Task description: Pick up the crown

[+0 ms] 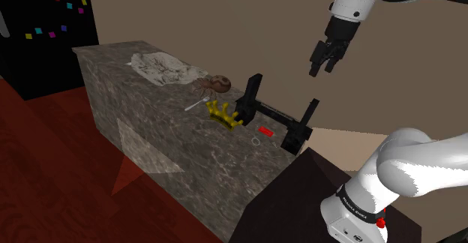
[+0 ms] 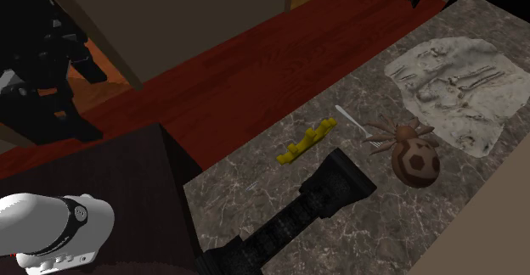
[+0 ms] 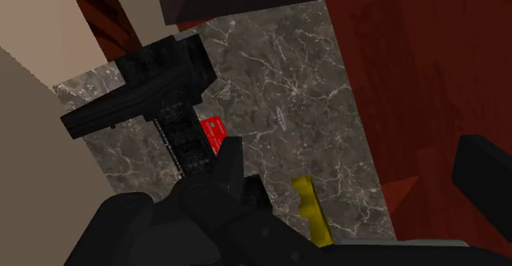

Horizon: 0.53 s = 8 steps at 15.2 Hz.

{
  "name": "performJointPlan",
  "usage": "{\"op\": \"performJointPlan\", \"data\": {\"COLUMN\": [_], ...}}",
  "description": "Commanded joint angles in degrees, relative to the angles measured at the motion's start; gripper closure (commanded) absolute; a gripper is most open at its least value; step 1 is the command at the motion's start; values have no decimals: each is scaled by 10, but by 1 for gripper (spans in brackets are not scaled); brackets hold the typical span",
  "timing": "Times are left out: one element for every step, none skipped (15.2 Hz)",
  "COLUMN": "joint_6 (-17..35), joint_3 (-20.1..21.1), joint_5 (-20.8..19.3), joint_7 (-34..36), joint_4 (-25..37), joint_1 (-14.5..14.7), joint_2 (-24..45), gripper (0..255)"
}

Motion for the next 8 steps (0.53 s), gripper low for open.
{"op": "performJointPlan", "data": {"joint_6": [0, 19, 38, 57, 76, 95, 114, 133], "joint_3": [0, -4, -8, -12, -16, -19, -23, -26], "joint_5": [0, -2, -4, -5, -7, -8, -9, -10], "joint_7": [0, -6, -13, -19, -25, -31, -38, -44], "joint_4": [0, -7, -13, -19, -23, -27, -30, -32], "joint_1": [0, 0, 1, 1, 1, 1, 2, 2], "joint_2": [0, 12, 25, 39, 54, 69, 85, 102], "gripper": [0, 0, 0, 0, 0, 0, 0, 0]}}
